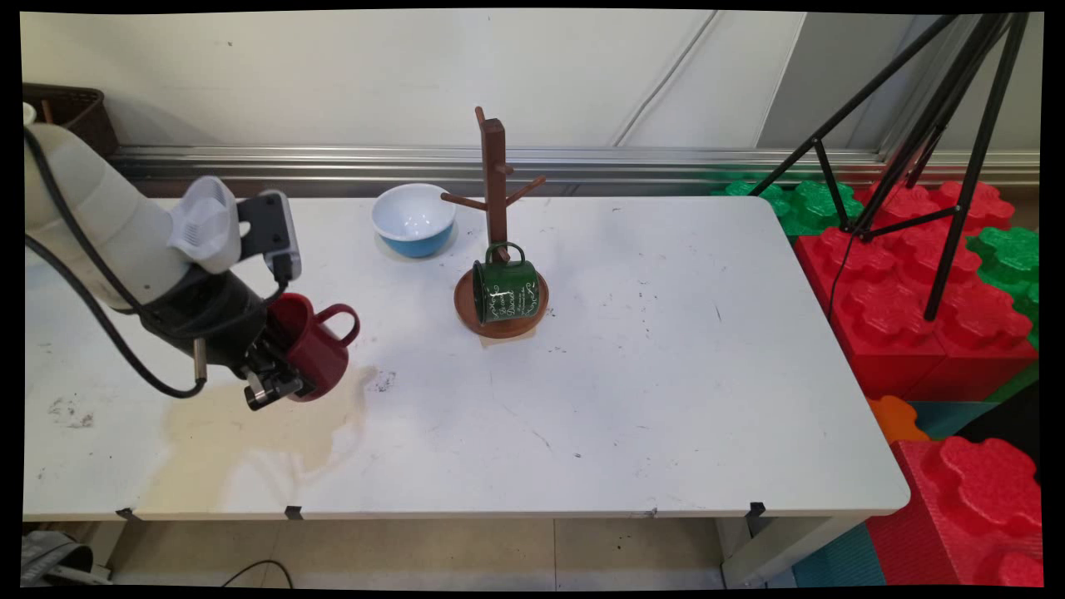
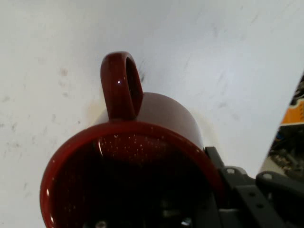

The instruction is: Place the picked object on the table

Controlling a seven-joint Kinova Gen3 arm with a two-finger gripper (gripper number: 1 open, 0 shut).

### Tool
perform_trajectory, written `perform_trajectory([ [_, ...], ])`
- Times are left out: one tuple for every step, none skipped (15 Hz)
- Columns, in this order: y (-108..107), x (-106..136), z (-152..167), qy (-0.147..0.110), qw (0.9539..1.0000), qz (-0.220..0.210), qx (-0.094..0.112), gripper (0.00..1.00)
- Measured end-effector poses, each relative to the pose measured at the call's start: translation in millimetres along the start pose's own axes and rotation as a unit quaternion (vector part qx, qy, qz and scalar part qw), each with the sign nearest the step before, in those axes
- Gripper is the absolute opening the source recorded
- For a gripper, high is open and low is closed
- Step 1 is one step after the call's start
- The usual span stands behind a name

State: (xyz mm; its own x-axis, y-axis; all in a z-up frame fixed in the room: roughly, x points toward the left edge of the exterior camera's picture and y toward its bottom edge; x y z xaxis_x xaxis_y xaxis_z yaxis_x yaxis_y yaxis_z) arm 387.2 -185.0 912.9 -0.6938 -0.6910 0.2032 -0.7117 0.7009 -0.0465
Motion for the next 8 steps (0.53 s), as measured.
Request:
perform_trajectory([
  [-2,-1,5,-0.005,1.0000,0.001,0.003,0.00],
  [-3,-2,9,-0.008,0.9999,0.002,0.005,0.00],
  [-4,-2,14,-0.013,0.9999,0.004,0.008,0.00],
  [-6,-3,20,-0.017,0.9998,0.007,0.011,0.00],
  [-8,-3,26,-0.020,0.9996,0.011,0.014,0.00],
  [-10,-2,32,-0.023,0.9995,0.014,0.016,0.00],
  [-12,-2,37,-0.024,0.9994,0.016,0.018,0.00],
  [-13,-1,42,-0.025,0.9993,0.019,0.019,0.00],
])
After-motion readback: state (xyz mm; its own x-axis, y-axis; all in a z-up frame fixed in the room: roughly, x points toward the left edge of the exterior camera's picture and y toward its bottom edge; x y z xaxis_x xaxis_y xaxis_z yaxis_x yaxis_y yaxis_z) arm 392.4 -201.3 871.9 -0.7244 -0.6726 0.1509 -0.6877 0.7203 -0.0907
